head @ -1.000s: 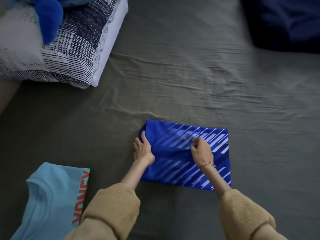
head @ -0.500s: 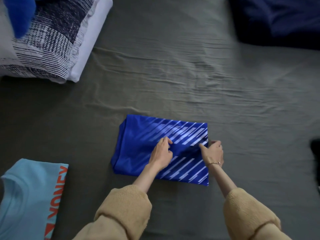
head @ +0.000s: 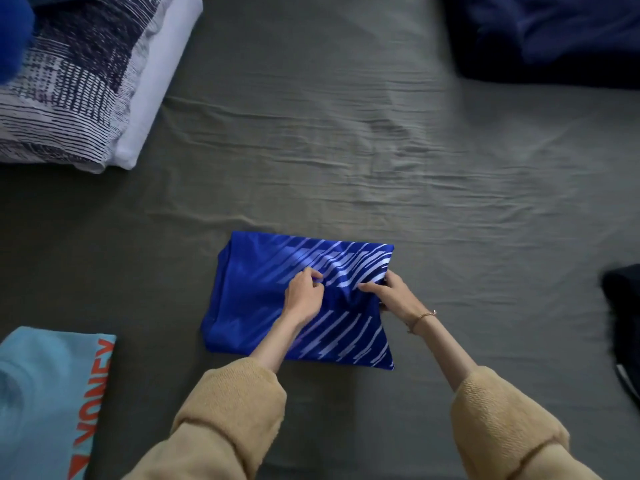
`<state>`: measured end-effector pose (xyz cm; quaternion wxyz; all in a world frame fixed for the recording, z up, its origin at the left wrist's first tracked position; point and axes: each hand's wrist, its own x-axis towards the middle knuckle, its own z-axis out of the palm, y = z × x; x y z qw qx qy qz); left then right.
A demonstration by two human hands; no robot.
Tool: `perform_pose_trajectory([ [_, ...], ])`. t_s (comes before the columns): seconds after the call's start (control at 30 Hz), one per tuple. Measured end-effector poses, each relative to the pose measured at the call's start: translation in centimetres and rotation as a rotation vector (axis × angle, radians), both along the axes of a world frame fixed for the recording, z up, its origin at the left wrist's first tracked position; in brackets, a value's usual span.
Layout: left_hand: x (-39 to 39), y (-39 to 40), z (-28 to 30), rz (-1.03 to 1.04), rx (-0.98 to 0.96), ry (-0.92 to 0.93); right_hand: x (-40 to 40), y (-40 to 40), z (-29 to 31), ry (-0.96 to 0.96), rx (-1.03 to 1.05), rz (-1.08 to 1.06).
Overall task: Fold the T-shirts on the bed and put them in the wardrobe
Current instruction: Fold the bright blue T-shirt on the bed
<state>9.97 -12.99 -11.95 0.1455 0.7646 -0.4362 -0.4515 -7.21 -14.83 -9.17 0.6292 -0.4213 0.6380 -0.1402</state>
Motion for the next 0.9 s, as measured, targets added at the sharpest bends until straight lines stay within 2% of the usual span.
perform_pose_trajectory([
  [0.1, 1.4, 0.1, 0.7, 0.115, 0.01, 0.153, 2.5, -0.4, 1.6, -0.134, -0.027, 0.013],
  [0.17, 2.9, 0.2, 1.1, 0.157, -0.006, 0.186, 4.4, -0.8, 2.4, -0.167, -0.054, 0.069],
  [0.4, 10.6, 1.2, 1.5, 0.251, 0.068, 0.306, 13.2, -0.6, 1.6, -0.094, -0.019, 0.185],
  [0.53, 13.6, 1.7, 1.8, 0.236, 0.093, 0.37, 17.6, 0.0, 0.8, -0.069, -0.021, 0.174],
  [0.67, 15.5, 1.9, 1.7, 0.199, 0.104, 0.462, 20.9, 0.3, -0.1, -0.041, -0.01, 0.254],
  [0.8, 16.3, 2.0, 0.8, 0.165, 0.075, 0.433, 21.1, 0.3, -0.8, -0.156, 0.028, 0.213],
  [0.9, 16.6, 2.0, -0.3, 0.154, 0.025, 0.319, 20.3, 0.0, -1.0, -0.117, -0.05, 0.219],
])
